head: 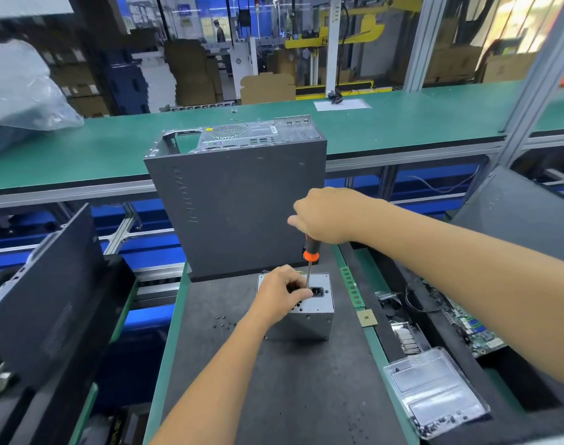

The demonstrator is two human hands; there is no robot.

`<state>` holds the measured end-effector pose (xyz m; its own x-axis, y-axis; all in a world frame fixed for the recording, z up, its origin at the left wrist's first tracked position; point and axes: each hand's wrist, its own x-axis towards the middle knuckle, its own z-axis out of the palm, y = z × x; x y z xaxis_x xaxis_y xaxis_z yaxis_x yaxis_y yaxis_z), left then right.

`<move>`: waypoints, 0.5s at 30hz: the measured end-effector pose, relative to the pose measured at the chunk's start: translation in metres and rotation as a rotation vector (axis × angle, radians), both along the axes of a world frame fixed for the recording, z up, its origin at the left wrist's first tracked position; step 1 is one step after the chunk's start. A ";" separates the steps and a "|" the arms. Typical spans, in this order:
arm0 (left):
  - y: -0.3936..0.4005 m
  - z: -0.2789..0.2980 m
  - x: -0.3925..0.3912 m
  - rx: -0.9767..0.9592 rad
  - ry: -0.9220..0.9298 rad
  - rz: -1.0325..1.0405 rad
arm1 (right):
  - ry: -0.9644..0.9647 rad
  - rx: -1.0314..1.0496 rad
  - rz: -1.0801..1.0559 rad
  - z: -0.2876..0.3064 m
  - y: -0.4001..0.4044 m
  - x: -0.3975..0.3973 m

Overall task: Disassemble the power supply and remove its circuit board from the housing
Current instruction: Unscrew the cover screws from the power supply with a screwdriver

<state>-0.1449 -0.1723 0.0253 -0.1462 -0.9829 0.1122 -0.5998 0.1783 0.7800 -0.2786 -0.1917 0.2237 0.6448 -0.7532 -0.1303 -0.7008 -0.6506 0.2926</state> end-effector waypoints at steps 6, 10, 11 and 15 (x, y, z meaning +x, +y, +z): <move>0.001 0.002 0.001 -0.039 -0.015 -0.016 | -0.283 0.415 -0.025 0.004 0.002 -0.003; 0.003 0.002 -0.001 -0.024 -0.018 -0.007 | -0.088 0.006 -0.106 -0.004 0.002 0.001; 0.003 0.002 -0.001 -0.021 -0.018 -0.007 | -0.157 0.103 -0.088 -0.004 0.000 -0.001; 0.002 0.003 -0.001 -0.034 -0.014 -0.018 | -0.306 0.449 -0.046 0.006 0.003 -0.007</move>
